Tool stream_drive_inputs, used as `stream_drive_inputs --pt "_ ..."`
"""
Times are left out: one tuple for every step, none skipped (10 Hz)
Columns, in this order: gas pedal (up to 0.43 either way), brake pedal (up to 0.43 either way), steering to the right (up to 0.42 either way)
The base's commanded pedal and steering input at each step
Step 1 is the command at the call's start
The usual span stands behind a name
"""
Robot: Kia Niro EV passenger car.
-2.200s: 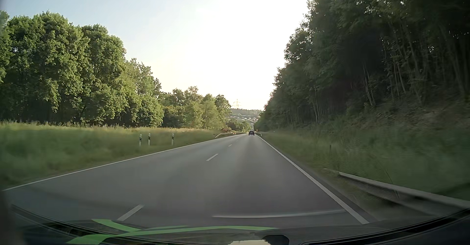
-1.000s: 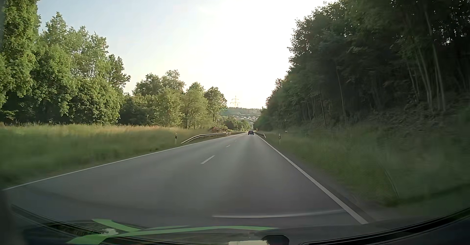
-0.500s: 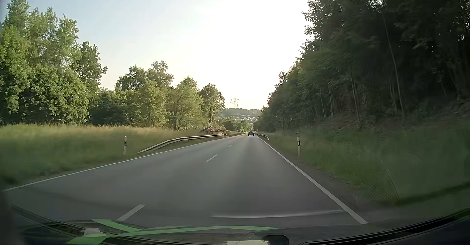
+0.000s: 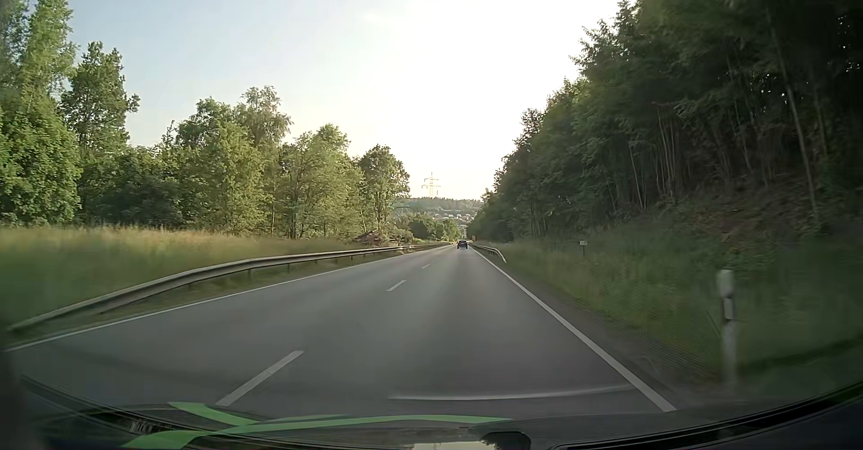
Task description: Follow the waypoints while adhering to traffic rules and regulations
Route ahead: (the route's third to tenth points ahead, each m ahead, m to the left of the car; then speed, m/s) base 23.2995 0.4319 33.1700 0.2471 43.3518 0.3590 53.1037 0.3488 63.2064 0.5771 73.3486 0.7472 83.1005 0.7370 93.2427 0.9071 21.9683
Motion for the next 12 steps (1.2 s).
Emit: stream_drive_inputs --pt "0.228 0.0 0.0" --pt "0.189 0.0 0.0" --pt "0.15 0.0 0.001" --pt "0.15 0.0 0.001" --pt "0.15 0.0 0.001" --pt "0.15 0.0 0.001" --pt "0.157 0.0 0.001" --pt "0.157 0.0 0.001" --pt "0.157 0.0 0.001" --pt "0.157 0.0 0.001" --pt "0.157 0.0 0.001" --pt "0.157 0.0 0.002"
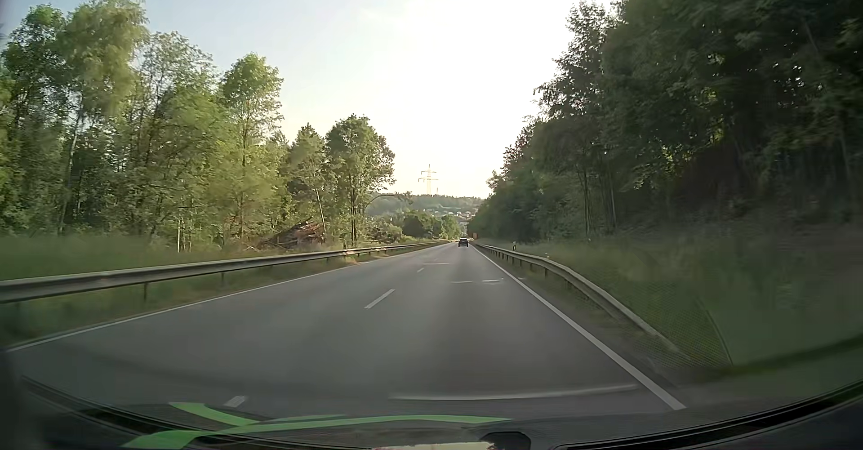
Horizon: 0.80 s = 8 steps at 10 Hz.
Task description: Follow the waypoints while adhering to traffic rules and regulations
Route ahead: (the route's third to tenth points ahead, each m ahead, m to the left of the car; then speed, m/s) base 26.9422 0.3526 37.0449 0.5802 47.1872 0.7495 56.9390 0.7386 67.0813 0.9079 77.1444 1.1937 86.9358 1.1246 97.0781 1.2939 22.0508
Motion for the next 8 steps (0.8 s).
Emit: stream_drive_inputs --pt "0.157 0.0 0.002" --pt "0.157 0.0 0.001" --pt "0.157 0.0 0.001" --pt "0.157 0.0 0.002" --pt "0.157 0.0 0.001" --pt "0.157 0.0 0.001" --pt "0.169 0.0 0.001" --pt "0.169 0.0 0.002"
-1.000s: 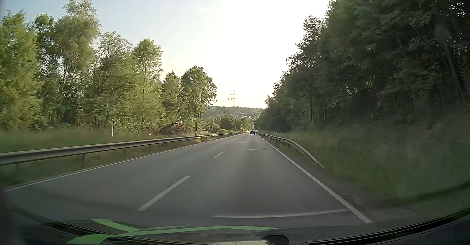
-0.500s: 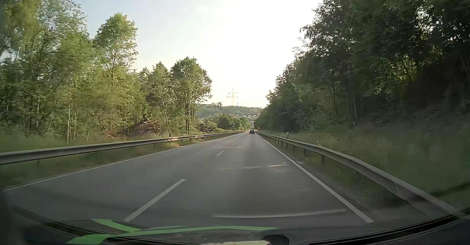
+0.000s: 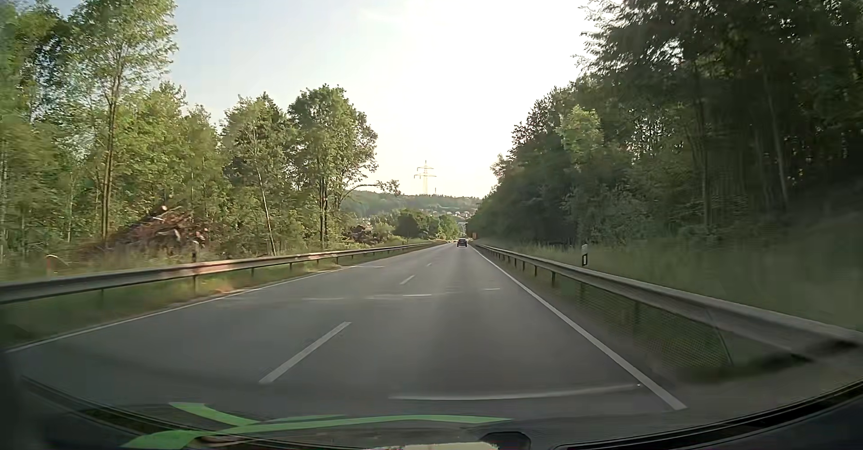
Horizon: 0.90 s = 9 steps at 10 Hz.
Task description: Follow the waypoints while adhering to traffic rules and regulations
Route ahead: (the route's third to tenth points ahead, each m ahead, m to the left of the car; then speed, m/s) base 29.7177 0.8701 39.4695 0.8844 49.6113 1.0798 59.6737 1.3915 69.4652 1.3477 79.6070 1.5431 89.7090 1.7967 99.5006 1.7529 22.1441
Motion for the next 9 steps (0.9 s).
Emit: stream_drive_inputs --pt "0.169 0.0 0.002" --pt "0.169 0.0 0.002" --pt "0.169 0.0 0.001" --pt "0.169 0.0 0.002" --pt "0.169 0.0 0.001" --pt "0.169 0.0 0.001" --pt "0.169 0.0 0.001" --pt "0.169 0.0 -0.002" --pt "0.169 0.0 -0.003"
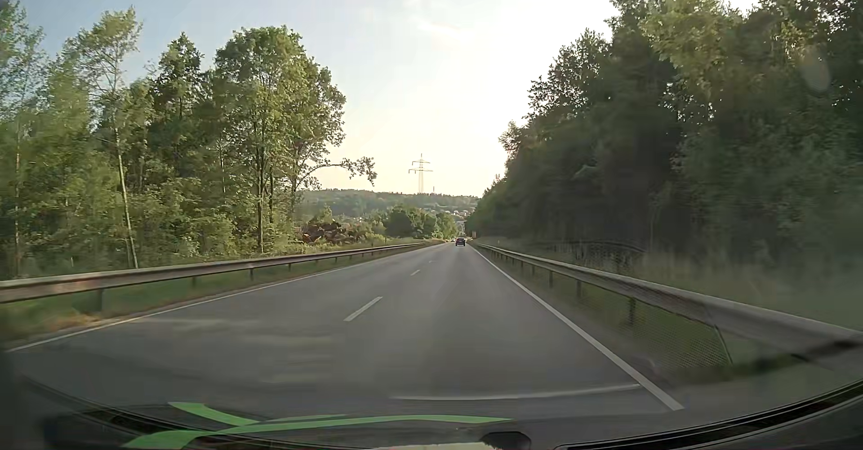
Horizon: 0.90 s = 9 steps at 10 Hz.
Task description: Follow the waypoints while adhering to traffic rules and regulations
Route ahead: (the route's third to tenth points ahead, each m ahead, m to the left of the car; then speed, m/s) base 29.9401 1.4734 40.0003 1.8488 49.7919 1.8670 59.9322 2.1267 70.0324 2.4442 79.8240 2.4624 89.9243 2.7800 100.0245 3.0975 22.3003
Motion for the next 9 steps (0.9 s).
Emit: stream_drive_inputs --pt "0.169 0.0 -0.003" --pt "0.177 0.0 -0.002" --pt "0.197 0.0 -0.002" --pt "0.209 0.0 -0.002" --pt "0.209 0.0 -0.001" --pt "0.209 0.0 0.0" --pt "0.209 0.0 0.0" --pt "0.209 0.0 0.0" --pt "0.197 0.0 0.001"
